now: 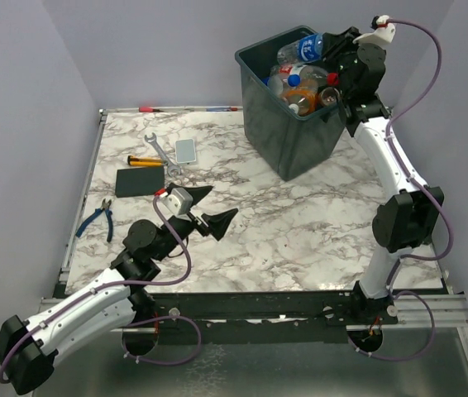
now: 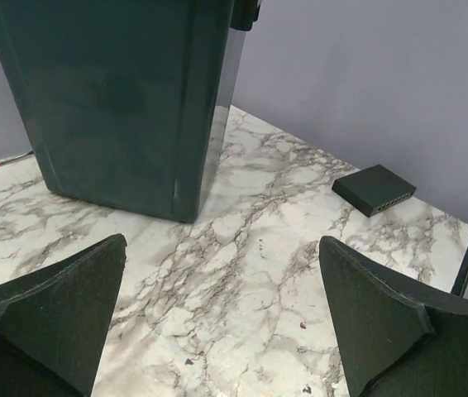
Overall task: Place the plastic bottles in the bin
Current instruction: Place the plastic bottle in the trash bin.
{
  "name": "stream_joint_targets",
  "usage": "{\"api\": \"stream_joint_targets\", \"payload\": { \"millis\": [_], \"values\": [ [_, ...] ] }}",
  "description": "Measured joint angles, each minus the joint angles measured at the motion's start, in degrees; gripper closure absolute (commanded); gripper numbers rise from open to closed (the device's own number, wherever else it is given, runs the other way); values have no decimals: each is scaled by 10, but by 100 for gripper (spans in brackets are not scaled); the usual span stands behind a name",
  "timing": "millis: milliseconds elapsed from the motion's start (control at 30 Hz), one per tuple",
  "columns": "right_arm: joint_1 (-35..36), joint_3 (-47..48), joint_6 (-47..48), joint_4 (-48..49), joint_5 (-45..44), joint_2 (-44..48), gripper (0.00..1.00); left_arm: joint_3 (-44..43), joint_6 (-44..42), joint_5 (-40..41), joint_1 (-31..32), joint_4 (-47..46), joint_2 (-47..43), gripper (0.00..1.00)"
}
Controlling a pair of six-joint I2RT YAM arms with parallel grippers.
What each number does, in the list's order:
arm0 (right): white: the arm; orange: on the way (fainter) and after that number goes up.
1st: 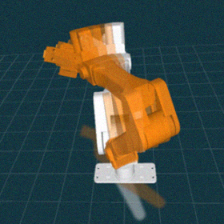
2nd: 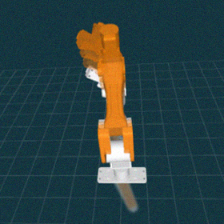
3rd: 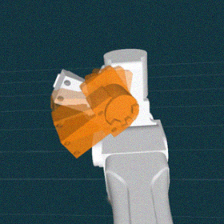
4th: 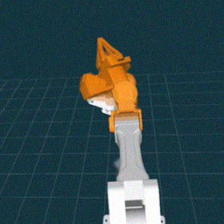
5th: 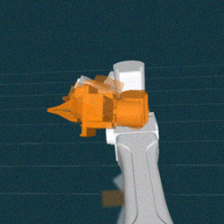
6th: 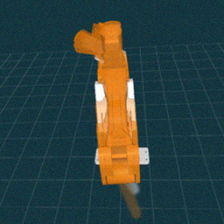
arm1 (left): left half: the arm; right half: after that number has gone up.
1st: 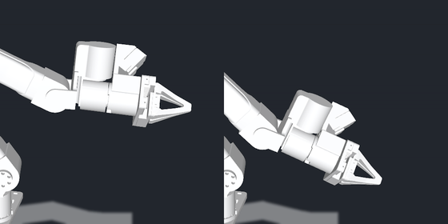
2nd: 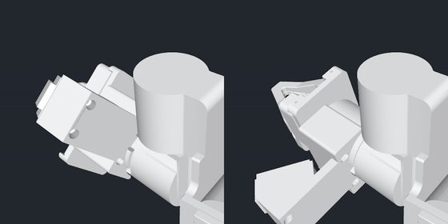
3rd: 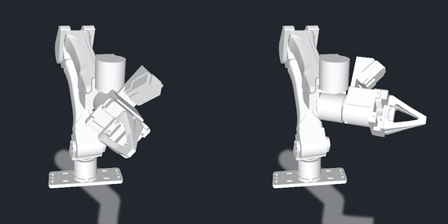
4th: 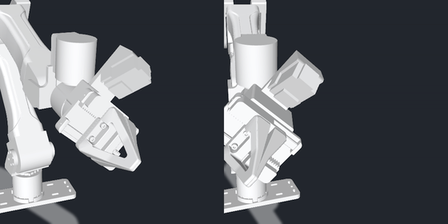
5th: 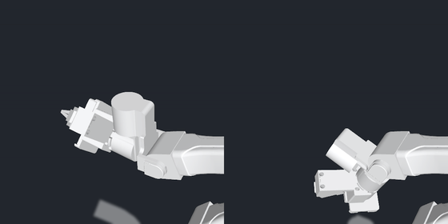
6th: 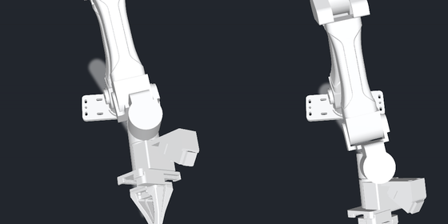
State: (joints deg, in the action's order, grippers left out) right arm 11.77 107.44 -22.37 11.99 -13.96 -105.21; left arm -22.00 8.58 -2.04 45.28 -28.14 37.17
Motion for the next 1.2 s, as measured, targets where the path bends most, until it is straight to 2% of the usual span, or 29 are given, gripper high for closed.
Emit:
{"api": "stream_joint_targets", "payload": {
  "millis": [400,700,733,767,833,867,933,1067,1200],
  "values": [
    [-61,43,-166,-72,199,-23,99,0,-1,-2,0,0,16,1],
    [-70,150,-202,-156,266,-109,100,0,-1,-6,0,0,25,1],
    [-70,158,-206,-163,269,-120,97,0,-1,-7,0,0,25,1],
    [-70,164,-208,-169,272,-131,88,0,-1,-7,0,0,25,1],
    [-70,172,-216,-180,276,-147,63,0,-1,-8,0,0,25,1],
    [-70,172,-218,-183,278,-151,54,0,-1,-9,0,0,25,1],
    [-70,172,-219,-198,281,-154,42,0,-1,-9,0,0,26,1],
    [-70,172,-214,-214,283,-153,33,0,-1,-9,0,0,28,1],
    [-70,182,-204,-227,282,-152,28,0,0,-9,0,0,31,1]
  ]
}}
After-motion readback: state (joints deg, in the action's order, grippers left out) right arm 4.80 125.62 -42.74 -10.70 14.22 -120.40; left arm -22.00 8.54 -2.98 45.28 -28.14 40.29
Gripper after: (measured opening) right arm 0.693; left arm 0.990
